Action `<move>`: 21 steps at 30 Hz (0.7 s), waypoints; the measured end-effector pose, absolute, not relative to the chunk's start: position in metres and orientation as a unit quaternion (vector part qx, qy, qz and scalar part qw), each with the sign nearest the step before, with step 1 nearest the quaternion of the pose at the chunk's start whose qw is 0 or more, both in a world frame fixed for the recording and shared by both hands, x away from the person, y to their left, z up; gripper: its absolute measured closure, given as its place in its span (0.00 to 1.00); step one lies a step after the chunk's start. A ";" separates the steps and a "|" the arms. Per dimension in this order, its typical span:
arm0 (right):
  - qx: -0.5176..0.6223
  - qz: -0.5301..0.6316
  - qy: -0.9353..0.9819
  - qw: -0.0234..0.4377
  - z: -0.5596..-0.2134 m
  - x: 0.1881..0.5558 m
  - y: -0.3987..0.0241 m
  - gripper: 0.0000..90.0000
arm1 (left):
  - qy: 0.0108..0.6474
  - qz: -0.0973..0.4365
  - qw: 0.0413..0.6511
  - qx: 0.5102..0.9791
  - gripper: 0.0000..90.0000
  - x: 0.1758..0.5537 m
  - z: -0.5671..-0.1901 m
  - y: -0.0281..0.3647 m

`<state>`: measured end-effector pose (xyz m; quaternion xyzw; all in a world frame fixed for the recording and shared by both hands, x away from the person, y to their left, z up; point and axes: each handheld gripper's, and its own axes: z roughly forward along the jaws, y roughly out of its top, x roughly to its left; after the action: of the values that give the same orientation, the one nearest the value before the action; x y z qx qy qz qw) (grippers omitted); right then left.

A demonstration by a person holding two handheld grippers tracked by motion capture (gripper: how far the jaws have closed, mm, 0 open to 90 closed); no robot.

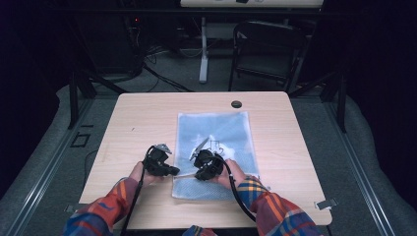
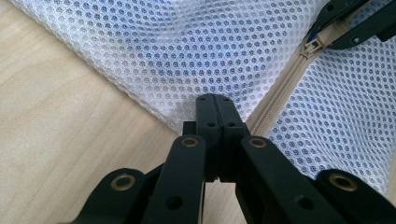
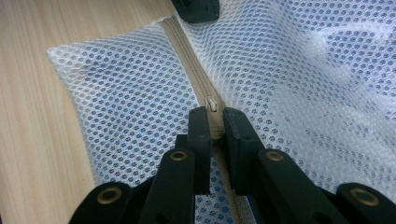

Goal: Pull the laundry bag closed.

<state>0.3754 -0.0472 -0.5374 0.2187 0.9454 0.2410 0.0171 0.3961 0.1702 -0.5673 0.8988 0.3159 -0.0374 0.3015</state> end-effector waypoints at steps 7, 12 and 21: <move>0.219 0.240 0.946 0.018 -0.536 0.375 -0.051 0.91 | 0.316 -0.038 0.302 0.899 1.00 0.396 -0.567 0.170; 0.220 0.239 0.946 0.018 -0.536 0.374 -0.054 0.91 | 0.316 -0.039 0.302 0.898 1.00 0.397 -0.567 0.170; 0.221 0.236 0.946 0.021 -0.534 0.373 -0.059 0.91 | 0.318 -0.041 0.303 0.898 1.00 0.397 -0.568 0.170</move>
<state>0.3733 -0.0589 -0.5341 0.2211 0.9461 0.2358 0.0208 0.3966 0.1705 -0.5675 0.8976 0.3177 -0.0408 0.3028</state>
